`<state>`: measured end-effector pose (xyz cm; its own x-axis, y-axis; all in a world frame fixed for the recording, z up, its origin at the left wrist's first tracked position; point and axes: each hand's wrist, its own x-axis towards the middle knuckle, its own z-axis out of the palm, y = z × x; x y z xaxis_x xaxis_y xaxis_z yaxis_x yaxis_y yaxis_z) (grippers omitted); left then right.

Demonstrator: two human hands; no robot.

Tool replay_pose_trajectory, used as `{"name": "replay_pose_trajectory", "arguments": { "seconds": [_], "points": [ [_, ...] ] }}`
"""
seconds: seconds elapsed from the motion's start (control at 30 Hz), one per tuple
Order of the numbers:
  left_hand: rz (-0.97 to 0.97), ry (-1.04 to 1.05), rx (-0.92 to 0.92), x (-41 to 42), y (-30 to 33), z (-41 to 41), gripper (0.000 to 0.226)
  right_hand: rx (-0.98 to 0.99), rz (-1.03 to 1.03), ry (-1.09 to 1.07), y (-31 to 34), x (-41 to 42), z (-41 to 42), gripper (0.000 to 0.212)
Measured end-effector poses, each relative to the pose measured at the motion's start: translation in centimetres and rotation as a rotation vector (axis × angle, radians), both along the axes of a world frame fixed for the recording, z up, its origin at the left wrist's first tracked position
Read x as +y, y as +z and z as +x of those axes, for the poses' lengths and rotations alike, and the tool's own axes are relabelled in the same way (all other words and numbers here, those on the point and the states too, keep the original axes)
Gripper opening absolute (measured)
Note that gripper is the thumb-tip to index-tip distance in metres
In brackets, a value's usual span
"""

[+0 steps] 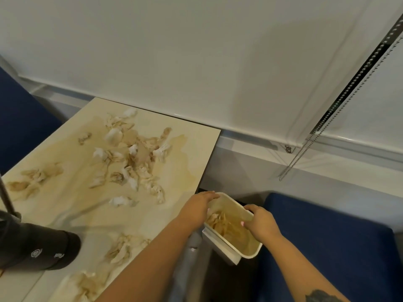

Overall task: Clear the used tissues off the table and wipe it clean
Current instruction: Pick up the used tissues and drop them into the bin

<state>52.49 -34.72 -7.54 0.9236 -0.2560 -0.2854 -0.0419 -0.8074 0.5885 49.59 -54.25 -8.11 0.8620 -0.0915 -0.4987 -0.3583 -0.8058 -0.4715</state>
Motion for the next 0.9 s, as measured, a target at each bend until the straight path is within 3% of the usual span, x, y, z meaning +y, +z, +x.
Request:
{"name": "replay_pose_trajectory", "arguments": {
  "seconds": [0.27,0.5,0.73,0.9],
  "points": [
    [-0.102,0.051,-0.139,2.9,4.5,-2.5,0.035,-0.164,0.097,0.074,3.1,4.4,0.8,0.041],
    [-0.041,0.157,-0.221,9.3,6.3,-6.1,0.033,-0.244,0.162,0.211,5.7,10.9,0.7,0.037],
    [0.059,0.321,-0.240,17.0,7.8,-12.0,0.033,-0.233,0.144,0.397,7.7,18.1,-2.2,0.037],
    [0.114,0.461,-0.186,21.0,7.8,-16.7,0.035,-0.100,0.070,0.517,7.6,22.5,-4.4,0.052]
  ]
}}
